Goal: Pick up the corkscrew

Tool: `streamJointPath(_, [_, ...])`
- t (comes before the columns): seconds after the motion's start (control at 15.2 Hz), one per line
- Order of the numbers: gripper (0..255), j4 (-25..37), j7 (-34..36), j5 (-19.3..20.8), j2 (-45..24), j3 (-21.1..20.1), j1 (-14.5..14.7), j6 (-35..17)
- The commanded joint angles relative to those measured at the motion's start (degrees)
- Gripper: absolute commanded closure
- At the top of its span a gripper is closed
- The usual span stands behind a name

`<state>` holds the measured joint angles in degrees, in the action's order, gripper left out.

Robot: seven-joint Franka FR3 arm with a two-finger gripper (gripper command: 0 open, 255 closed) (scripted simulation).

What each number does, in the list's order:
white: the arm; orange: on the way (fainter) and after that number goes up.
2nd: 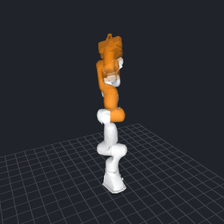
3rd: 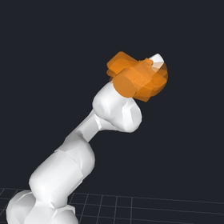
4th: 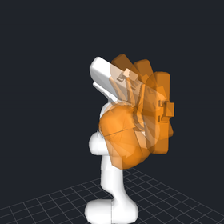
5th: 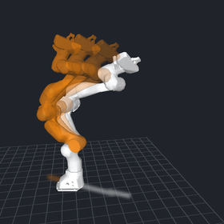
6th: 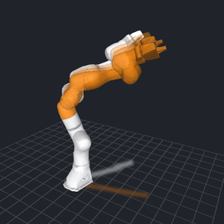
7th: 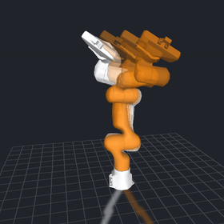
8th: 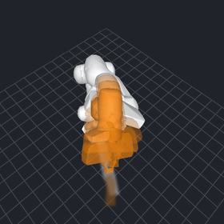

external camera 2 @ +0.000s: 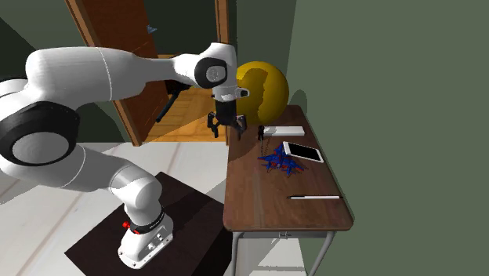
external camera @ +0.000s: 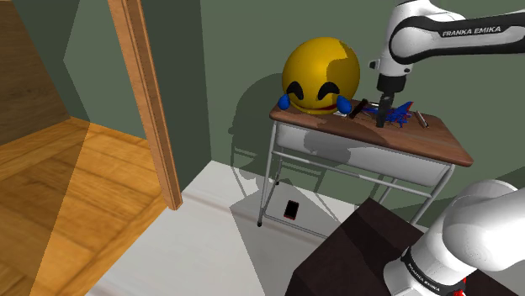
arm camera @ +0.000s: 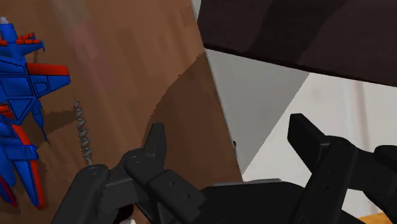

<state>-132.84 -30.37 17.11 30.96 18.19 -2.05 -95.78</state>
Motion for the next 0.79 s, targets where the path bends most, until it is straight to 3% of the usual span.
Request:
streamJointPath(0.0, [0, 1.65, -5.04, 1.07, -2.42, 2.60, 0.14, -1.85])
streamJointPath(0.53, [0, 13.84, -24.92, -1.06, -17.79, 12.21, 1.95, -8.65])
streamJointPath(0.73, [0, 13.89, -26.73, -1.74, -19.70, 13.07, 1.92, -10.70])
